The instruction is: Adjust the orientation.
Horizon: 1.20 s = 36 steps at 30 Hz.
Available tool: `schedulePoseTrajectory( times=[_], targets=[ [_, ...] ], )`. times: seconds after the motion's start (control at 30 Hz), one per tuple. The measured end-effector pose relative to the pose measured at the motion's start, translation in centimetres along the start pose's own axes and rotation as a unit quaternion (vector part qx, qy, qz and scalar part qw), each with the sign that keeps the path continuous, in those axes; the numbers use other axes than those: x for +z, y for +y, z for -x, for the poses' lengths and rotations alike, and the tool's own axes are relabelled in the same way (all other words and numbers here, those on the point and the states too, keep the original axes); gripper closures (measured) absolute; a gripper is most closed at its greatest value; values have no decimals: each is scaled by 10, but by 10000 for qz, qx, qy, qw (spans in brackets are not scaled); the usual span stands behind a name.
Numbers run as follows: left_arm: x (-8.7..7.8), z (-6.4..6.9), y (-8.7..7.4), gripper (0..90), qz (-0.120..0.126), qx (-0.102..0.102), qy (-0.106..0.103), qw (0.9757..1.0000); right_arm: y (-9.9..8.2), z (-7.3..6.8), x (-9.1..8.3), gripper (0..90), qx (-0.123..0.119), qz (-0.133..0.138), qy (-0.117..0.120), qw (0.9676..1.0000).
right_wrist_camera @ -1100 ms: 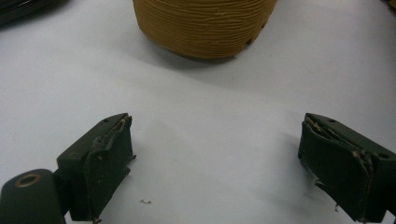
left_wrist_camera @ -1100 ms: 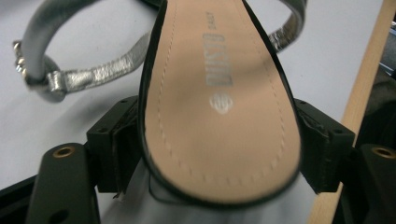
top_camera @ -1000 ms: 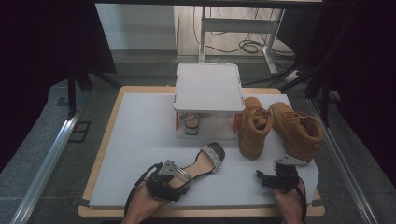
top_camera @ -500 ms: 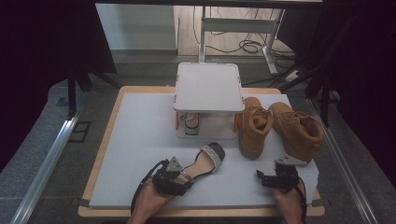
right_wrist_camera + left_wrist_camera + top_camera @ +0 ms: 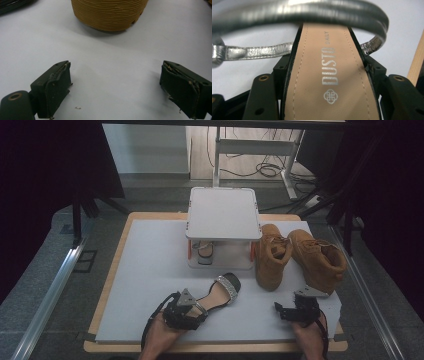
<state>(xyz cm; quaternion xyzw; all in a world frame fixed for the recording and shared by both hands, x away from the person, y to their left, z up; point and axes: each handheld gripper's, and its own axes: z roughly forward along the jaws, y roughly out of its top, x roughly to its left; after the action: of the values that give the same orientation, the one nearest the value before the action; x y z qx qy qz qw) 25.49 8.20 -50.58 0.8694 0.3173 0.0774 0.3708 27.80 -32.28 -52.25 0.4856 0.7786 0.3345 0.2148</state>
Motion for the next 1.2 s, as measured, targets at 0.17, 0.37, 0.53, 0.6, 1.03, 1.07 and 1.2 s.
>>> schedulePoseTrajectory(
  times=[0.17,0.37,0.53,0.6,1.03,1.07,1.2],
  targets=[
    [-3,1,1,391,89,19,2,10000,0,0,0,100,1,0,0,10000],
    [-4,0,0,392,163,23,36,9999,0,0,0,100,2,0,0,10000],
    [-8,-1,1,392,250,-34,-6,9997,0,0,0,100,2,-2,1,10000],
    [-10,-1,3,392,292,-54,-13,9996,0,0,0,100,1,-1,0,10000],
    [-10,-2,18,392,552,-253,202,9980,0,0,0,100,2,-1,1,10000],
    [-10,-2,18,392,552,-253,202,9980,0,0,0,100,2,-1,1,10000],
    [-8,-2,25,392,599,-257,266,9975,0,0,0,100,5,-3,3,10000]
  ],
)
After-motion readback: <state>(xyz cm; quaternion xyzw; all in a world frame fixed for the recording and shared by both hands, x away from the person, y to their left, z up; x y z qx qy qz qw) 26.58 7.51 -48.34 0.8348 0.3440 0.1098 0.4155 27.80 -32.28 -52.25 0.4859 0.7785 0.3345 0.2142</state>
